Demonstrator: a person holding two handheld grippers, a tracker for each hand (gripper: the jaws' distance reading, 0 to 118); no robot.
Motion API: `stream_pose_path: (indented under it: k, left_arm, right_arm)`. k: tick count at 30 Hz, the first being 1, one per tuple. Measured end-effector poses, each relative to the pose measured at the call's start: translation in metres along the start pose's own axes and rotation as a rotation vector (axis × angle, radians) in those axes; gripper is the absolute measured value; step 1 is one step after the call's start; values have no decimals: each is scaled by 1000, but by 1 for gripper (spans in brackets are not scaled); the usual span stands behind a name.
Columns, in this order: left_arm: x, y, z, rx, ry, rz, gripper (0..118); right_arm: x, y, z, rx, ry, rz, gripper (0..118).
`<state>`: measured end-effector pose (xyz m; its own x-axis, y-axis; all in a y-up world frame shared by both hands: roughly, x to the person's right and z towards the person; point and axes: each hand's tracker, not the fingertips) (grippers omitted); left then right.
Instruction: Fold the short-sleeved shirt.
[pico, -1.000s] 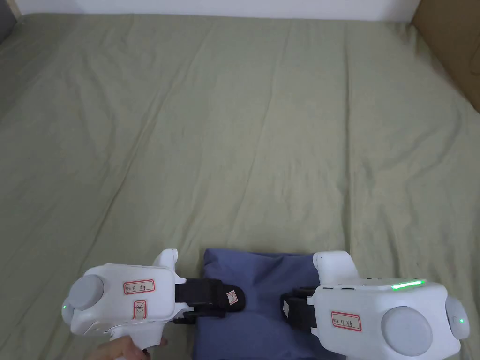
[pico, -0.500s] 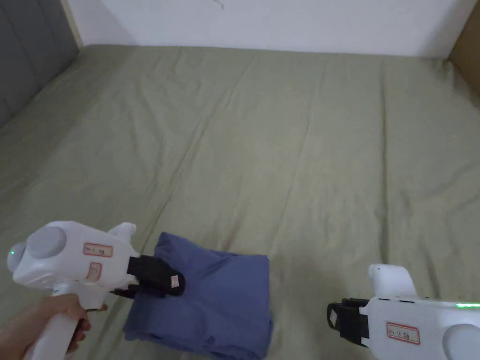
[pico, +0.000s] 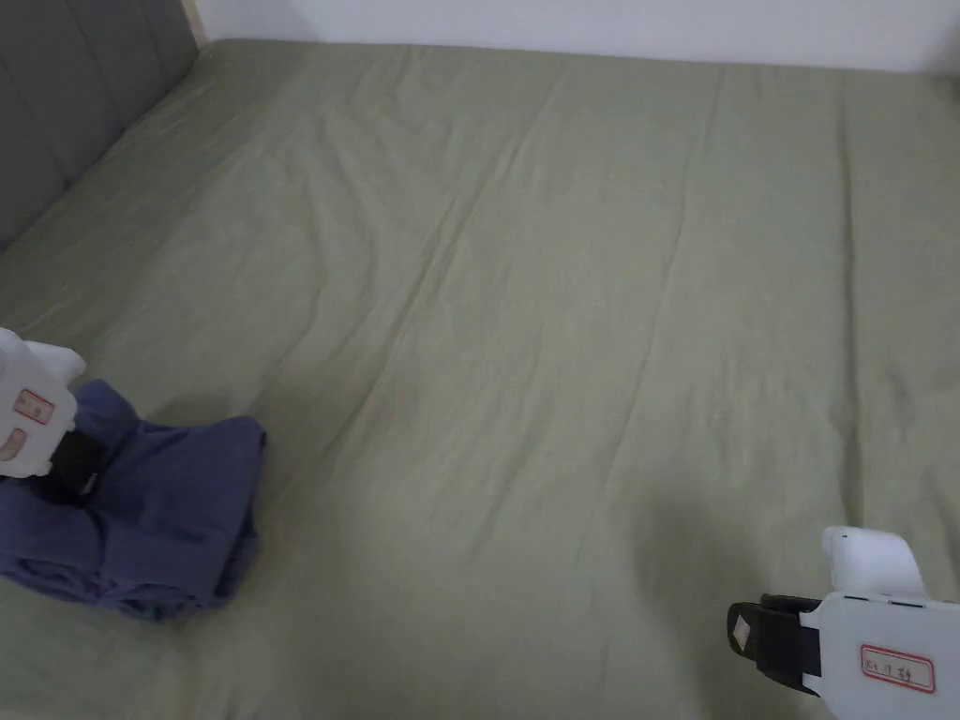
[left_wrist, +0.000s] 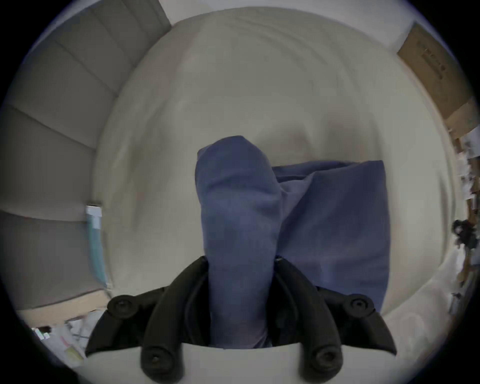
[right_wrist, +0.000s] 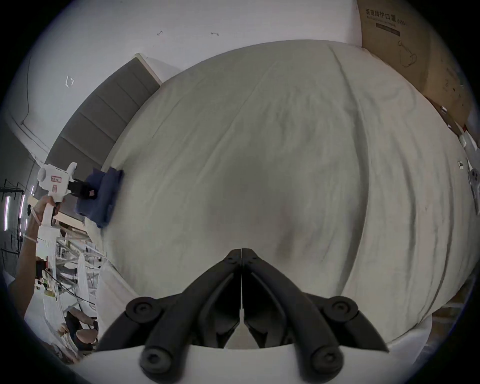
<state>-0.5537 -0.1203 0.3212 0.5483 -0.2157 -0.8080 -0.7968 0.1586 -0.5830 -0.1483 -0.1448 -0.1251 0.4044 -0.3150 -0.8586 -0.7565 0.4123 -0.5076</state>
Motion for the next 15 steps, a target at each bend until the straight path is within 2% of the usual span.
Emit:
stream_pose_path:
  k: [2,3,4,6,7,8,12,15]
  left_arm:
    - [-15,3,-10,-20,71,-4,26]
    - [-21,3,-12,-14,65,3,36]
    - [-24,4,-13,-8,57,14,50]
    - [-17,1,-6,18,179,58,87]
    - [-15,0,-5,40,235,64,102]
    - [-15,-1,-2,63,238,71,112]
    - [-15,-5,11,112,0,180,112]
    - [-4,-12,29,156,-140,211,109]
  right_arm:
    - [2,1,0,-5,-6,-2,0]
    - [4,0,0,-6,-3,-1,0]
    - [5,0,0,-6,-3,-3,0]
    - [7,-1,1,-6,-7,-11,0]
    - [10,-1,1,-7,-6,-13,0]
    - [11,-1,1,-6,-6,-17,0]
    - [16,-2,3,-5,-13,-19,0]
    - [21,-3,4,1,-17,-13,0]
